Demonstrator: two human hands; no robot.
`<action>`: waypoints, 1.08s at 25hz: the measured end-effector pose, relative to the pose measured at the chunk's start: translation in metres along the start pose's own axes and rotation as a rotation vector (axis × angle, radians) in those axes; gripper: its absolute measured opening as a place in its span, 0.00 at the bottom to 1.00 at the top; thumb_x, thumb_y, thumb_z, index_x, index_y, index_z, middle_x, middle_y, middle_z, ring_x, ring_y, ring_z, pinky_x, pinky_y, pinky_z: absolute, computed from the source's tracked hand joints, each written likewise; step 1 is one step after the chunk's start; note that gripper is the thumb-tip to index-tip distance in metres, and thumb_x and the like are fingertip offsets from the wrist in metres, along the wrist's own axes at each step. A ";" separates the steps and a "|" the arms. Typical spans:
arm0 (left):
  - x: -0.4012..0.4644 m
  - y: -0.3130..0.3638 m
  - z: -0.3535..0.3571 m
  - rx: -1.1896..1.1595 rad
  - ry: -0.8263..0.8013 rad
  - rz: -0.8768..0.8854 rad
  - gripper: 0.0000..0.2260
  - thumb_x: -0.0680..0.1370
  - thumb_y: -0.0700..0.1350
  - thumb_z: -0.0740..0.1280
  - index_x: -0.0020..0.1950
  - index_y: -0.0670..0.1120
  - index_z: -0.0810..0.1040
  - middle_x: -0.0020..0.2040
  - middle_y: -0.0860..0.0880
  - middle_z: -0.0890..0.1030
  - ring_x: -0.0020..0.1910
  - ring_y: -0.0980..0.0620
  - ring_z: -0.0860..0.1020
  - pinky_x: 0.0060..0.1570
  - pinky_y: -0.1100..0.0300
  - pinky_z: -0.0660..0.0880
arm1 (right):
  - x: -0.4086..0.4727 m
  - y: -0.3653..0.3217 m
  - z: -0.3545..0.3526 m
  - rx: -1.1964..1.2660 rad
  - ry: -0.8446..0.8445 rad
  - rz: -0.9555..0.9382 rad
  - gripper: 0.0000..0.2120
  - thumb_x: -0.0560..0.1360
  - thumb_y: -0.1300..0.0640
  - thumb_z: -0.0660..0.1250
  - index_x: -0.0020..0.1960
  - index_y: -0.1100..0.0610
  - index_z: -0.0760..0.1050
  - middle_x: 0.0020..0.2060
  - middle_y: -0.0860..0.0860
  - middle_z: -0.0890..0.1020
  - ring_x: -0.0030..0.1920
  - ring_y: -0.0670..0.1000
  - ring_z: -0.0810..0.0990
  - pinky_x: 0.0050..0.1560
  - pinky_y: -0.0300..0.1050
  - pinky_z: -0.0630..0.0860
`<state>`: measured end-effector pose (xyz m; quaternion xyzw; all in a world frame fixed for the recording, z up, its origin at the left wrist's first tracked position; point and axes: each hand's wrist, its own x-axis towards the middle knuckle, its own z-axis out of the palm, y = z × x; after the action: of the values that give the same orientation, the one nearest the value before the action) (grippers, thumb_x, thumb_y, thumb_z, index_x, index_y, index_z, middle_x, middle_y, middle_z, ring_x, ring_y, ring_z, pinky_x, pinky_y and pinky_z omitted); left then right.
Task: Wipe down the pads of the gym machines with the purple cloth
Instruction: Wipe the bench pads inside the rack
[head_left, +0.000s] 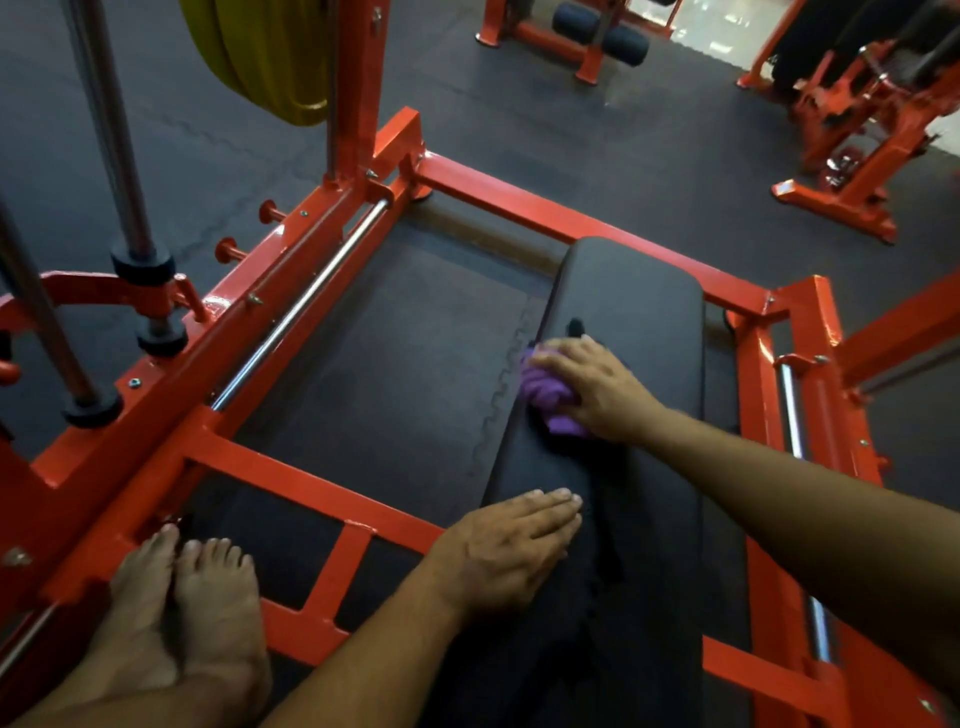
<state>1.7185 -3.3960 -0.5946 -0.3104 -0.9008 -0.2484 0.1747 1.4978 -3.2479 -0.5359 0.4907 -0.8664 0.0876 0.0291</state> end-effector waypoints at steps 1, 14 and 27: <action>0.002 -0.004 0.000 -0.005 0.003 -0.023 0.18 0.85 0.47 0.60 0.71 0.42 0.79 0.73 0.46 0.77 0.74 0.50 0.73 0.75 0.54 0.68 | 0.017 0.016 -0.002 -0.006 0.029 0.066 0.28 0.72 0.42 0.66 0.69 0.53 0.75 0.64 0.55 0.78 0.61 0.60 0.77 0.65 0.55 0.70; 0.014 -0.001 -0.018 0.117 -0.349 -0.126 0.25 0.86 0.53 0.50 0.83 0.48 0.61 0.83 0.51 0.59 0.82 0.55 0.57 0.80 0.56 0.50 | 0.036 0.007 -0.005 0.047 -0.062 0.057 0.25 0.74 0.45 0.67 0.66 0.56 0.77 0.59 0.55 0.80 0.56 0.60 0.79 0.62 0.56 0.72; 0.054 0.030 -0.032 0.123 -0.762 -0.422 0.31 0.86 0.59 0.47 0.83 0.52 0.35 0.80 0.57 0.31 0.82 0.56 0.35 0.78 0.52 0.33 | -0.144 -0.065 -0.007 0.036 0.025 0.819 0.36 0.71 0.33 0.52 0.75 0.46 0.69 0.77 0.52 0.66 0.77 0.60 0.62 0.72 0.67 0.59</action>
<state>1.7027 -3.3682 -0.5334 -0.1781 -0.9577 -0.0925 -0.2062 1.6273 -3.1577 -0.5402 0.1045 -0.9880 0.1131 -0.0062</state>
